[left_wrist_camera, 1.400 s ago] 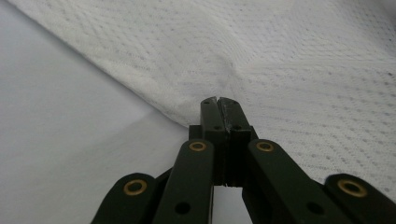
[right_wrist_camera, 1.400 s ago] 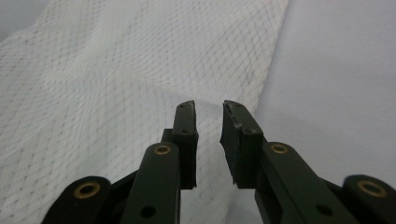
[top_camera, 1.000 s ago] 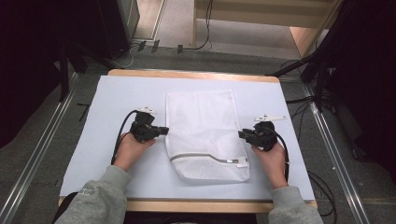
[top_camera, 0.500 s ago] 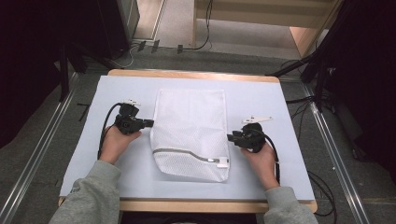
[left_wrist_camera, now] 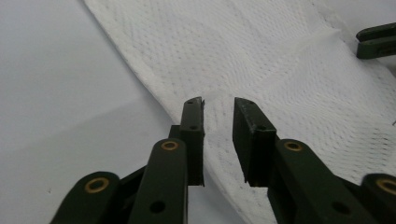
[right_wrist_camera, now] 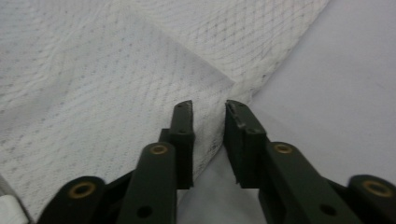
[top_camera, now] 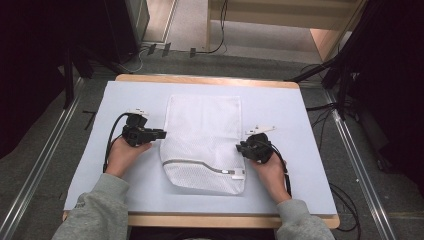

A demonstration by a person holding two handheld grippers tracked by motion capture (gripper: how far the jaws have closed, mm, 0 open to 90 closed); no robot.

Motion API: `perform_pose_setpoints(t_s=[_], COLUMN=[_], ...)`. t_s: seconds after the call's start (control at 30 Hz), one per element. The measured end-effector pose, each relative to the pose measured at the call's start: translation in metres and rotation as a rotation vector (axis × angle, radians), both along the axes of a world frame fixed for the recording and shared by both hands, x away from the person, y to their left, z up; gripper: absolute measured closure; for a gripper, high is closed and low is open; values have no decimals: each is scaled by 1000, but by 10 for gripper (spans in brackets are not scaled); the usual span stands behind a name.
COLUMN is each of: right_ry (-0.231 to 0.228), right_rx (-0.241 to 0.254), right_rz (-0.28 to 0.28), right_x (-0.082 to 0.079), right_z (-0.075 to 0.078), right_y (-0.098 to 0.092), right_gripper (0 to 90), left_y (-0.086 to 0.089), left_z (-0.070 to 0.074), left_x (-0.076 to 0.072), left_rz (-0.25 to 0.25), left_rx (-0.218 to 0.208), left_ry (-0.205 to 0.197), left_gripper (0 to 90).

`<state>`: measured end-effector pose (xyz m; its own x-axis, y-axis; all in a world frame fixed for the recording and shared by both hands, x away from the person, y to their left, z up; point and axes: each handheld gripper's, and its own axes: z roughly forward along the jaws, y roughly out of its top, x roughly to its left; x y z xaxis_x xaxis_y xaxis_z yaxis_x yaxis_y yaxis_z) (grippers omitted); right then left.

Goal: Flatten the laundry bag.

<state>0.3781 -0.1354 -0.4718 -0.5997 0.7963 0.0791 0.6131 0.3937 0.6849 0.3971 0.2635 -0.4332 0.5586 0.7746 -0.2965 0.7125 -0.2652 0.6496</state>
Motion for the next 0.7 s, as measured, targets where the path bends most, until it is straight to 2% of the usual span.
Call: perform_pose_setpoints(t_s=[0.1,0.17,0.2,0.47,0.7], right_ry=[26,38,28,32,56], right_rx=[23,19,15,40,24], right_rz=[5,3,2,-67,-71], right_x=[3,6,8,16,17], right_z=[1,3,3,6,3], right_y=[-2,-3,-5,-26,-33], right_gripper=[897,900,900,900,899], left_y=[2,2,3,2,-1], left_z=[2,3,3,4,4], left_x=[-2,-3,-3,-6,-11], left_rz=[2,2,2,-9,-31], left_rx=[-7,-9,-9,-21,-32], left_ry=[-4,-7,-9,-12,-1], left_gripper=[706,688,683,636,554])
